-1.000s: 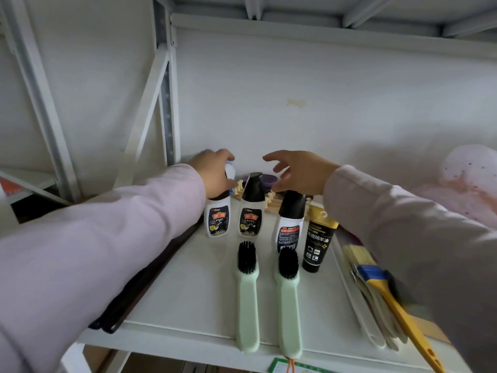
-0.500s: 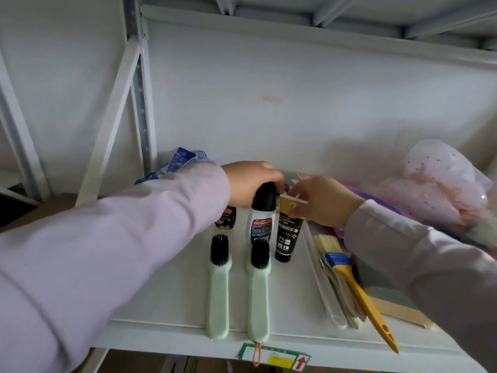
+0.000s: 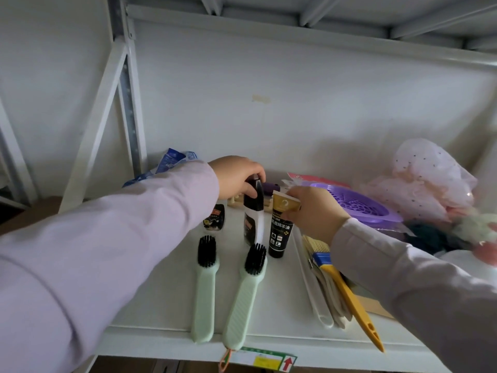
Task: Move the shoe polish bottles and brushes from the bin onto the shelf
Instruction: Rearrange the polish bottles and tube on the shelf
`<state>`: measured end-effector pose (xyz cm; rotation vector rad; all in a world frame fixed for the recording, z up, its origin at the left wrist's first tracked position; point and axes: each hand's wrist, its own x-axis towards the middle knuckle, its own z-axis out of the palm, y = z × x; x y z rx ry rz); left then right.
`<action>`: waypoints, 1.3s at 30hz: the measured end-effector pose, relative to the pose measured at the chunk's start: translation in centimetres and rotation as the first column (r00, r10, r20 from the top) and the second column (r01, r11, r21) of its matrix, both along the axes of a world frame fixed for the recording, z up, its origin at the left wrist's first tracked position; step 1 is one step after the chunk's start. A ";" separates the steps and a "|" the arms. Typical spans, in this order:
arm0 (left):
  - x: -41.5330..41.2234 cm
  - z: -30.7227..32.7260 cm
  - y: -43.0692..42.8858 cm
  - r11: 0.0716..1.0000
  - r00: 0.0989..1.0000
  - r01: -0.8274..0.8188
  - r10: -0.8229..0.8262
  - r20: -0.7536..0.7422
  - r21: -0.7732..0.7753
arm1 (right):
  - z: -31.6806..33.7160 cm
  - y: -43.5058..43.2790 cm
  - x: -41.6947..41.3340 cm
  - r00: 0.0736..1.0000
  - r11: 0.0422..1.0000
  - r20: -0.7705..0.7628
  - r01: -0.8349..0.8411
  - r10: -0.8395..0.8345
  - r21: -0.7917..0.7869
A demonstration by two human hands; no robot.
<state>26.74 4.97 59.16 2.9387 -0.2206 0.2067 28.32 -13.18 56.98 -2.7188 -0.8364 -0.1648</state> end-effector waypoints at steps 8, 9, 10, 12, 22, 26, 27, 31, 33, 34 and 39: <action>2.1 -0.7 -1.5 0.984 0.983 -0.178 0.178 0.053 -0.003 | -0.4 -0.5 2.4 0.999 0.999 0.006 0.034 -0.035 0.040; 2.3 -0.7 -1.7 0.984 0.982 -0.180 0.180 0.052 -0.002 | -0.4 -0.6 2.7 0.999 0.999 0.004 0.034 -0.034 0.038; 2.5 -0.7 -1.8 0.984 0.982 -0.179 0.179 0.052 0.000 | -0.5 -0.7 2.9 0.999 0.999 0.001 0.035 -0.035 0.040; 2.7 -0.5 -1.9 0.984 0.983 -0.176 0.175 0.053 0.004 | -0.7 -1.0 3.2 0.999 0.998 -0.009 0.039 -0.038 0.051; 2.3 -0.1 -2.0 0.981 0.978 -0.191 0.189 0.086 0.019 | -1.3 -1.5 3.3 1.000 0.998 -0.018 0.005 -0.004 0.065; 2.1 -0.2 -2.5 0.982 0.977 -0.191 0.189 0.097 0.007 | -1.2 -1.7 3.3 1.000 0.998 -0.019 0.006 -0.005 0.064; 2.0 -0.3 -2.7 0.982 0.978 -0.186 0.184 0.098 0.013 | -1.2 -1.7 3.2 1.000 0.998 -0.020 0.004 -0.003 0.055; 2.2 -0.8 -3.3 0.982 0.979 -0.183 0.179 0.095 0.036 | -1.1 -1.6 2.9 1.000 1.000 -0.020 -0.005 0.006 0.020; 2.2 -1.1 -3.5 0.982 0.978 -0.186 0.184 0.098 0.015 | -0.9 -1.8 2.7 1.000 1.000 -0.022 -0.023 0.023 0.010; 2.2 -1.2 -3.5 0.982 0.978 -0.187 0.186 0.098 0.004 | -0.8 -1.9 2.6 0.999 0.999 -0.025 -0.030 0.031 0.012; 1.8 -1.5 -3.5 0.984 0.981 -0.171 0.175 0.084 -0.053 | -0.2 -2.5 1.6 0.996 0.998 -0.061 -0.060 0.062 0.029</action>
